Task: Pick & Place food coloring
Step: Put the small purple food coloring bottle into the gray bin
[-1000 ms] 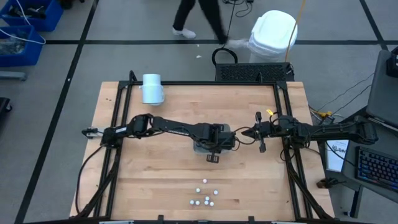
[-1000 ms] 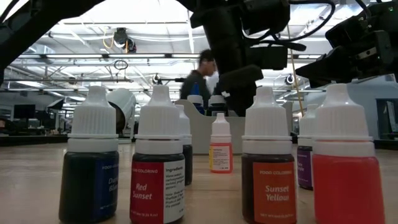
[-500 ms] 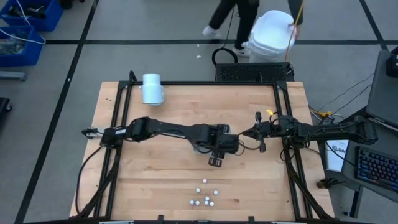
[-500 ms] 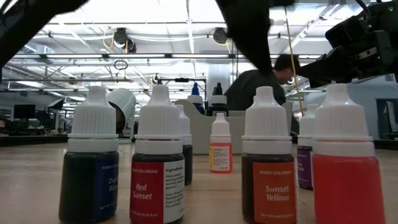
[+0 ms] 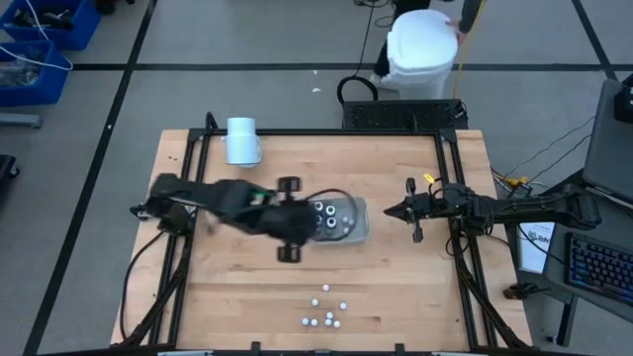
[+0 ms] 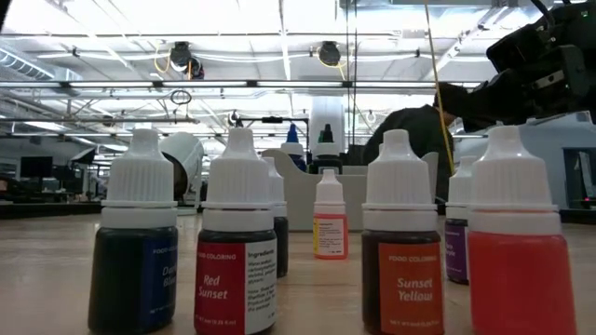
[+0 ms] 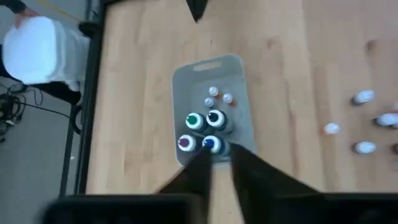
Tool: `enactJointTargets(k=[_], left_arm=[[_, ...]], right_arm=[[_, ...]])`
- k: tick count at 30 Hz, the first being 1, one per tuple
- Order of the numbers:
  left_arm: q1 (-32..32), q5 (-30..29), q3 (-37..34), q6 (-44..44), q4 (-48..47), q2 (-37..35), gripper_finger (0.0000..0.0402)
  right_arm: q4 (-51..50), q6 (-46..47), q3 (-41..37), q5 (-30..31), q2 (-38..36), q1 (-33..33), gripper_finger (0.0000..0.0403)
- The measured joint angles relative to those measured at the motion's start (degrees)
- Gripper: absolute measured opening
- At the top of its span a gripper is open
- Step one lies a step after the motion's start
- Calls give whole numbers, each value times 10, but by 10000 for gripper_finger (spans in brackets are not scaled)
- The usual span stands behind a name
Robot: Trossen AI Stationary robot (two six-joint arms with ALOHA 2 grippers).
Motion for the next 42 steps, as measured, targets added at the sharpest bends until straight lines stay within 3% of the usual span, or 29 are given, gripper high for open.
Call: enactJointTargets(k=[2, 4, 9, 13, 17, 23, 27, 32, 42], left_arm=[[-24, -19, -13, -28, 1, -31, 17], [-54, -47, -49, -46, 15, -67, 11], [-127, -93, -226, -35, 129, -183, 5], [-147, -112, -439, -1, 307, -310, 8], [-119, -116, -667, -10, 493, -448, 4], [-87, -49, -977, 14, 832, -621, 3], [-67, -28, -1122, 37, 988, -695, 4], [-31, 12, -1216, 32, 1061, -751, 3], [-34, -13, -1245, 81, 1040, -819, 3]], right_arm=[[0, 1, 0, 0, 2, 0, 0], [1, 1, 0, 0, 2, 0, 0], [3, 1, 0, -1, 2, 0, 0], [3, 1, 0, -1, 2, 0, 0], [3, 1, 0, -2, 3, 0, 0], [3, 0, 0, -2, 3, 0, 0], [9, 1, 0, 4, 3, 0, 0], [8, -3, 0, 16, 6, 0, 0], [5, 6, 2, -16, 7, 3, 0]])
